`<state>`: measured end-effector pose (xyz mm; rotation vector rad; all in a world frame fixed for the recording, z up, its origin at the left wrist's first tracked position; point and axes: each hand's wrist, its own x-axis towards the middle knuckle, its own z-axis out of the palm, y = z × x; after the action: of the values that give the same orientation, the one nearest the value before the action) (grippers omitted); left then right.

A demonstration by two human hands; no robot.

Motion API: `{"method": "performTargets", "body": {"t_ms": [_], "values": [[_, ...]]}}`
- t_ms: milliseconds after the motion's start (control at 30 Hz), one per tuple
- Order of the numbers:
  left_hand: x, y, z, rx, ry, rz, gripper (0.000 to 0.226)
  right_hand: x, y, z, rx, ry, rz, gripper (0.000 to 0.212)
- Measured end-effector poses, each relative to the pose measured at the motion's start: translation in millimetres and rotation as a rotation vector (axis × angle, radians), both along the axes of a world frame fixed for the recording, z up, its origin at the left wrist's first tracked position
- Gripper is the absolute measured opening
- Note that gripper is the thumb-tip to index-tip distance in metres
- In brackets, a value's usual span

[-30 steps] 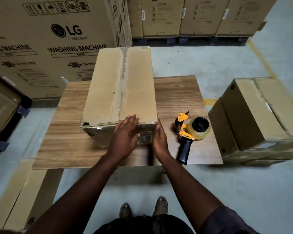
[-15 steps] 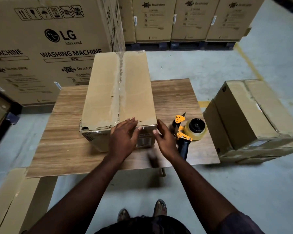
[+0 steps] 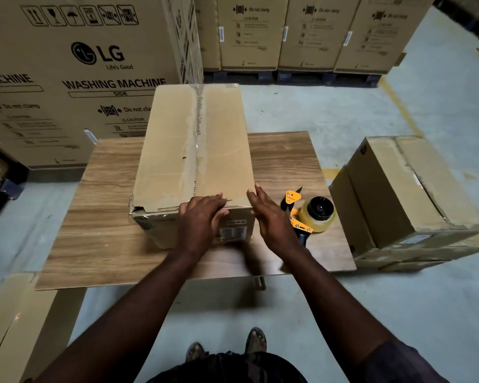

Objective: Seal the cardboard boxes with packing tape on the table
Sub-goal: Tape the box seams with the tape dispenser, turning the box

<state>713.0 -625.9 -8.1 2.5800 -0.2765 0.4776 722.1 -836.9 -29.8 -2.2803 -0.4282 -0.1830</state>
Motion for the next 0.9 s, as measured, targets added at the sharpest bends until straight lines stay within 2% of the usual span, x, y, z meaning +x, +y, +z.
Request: {"method": "performTargets", "body": {"t_ms": [167, 267, 400, 467, 533, 600, 700, 767, 900], "values": [[-3.6, -2.5, -3.6, 0.018, 0.090, 0.023, 0.048, 1.0, 0.5, 2.9, -0.133, -0.026, 0.004, 0.056], [-2.6, -3.1, -3.0, 0.025, 0.077, 0.031, 0.043, -2.7, 2.1, 8.6, -0.083, -0.018, 0.008, 0.054], [-1.3, -5.6, -3.8, 0.043, 0.061, 0.067, 0.043, -1.1, 6.4, 11.7, -0.027, -0.090, 0.011, 0.038], [-0.8, -7.1, -3.9, 0.041, 0.066, 0.078, 0.044, -0.1, -0.9, 11.6, -0.052, -0.075, 0.063, 0.045], [0.0, -6.7, -5.2, 0.044, 0.062, 0.076, 0.044, 0.4, -10.6, 11.3, -0.102, -0.049, 0.135, 0.065], [0.6, -7.0, -5.4, 0.051, 0.070, 0.075, 0.043, 4.6, -13.2, 13.4, -0.179, -0.108, 0.151, 0.070], [0.5, -7.1, -5.1, 0.039, 0.083, 0.071, 0.041, 14.7, -6.5, 19.9, -0.242, -0.237, 0.151, 0.058], [0.0, -6.3, -4.5, 0.036, 0.080, 0.067, 0.040, 20.2, -6.4, 26.0, -0.269, -0.252, 0.173, 0.051], [-0.3, -8.3, -5.5, 0.035, 0.071, 0.070, 0.040, 22.6, -2.7, 36.6, -0.350, -0.245, 0.181, 0.024]]}}
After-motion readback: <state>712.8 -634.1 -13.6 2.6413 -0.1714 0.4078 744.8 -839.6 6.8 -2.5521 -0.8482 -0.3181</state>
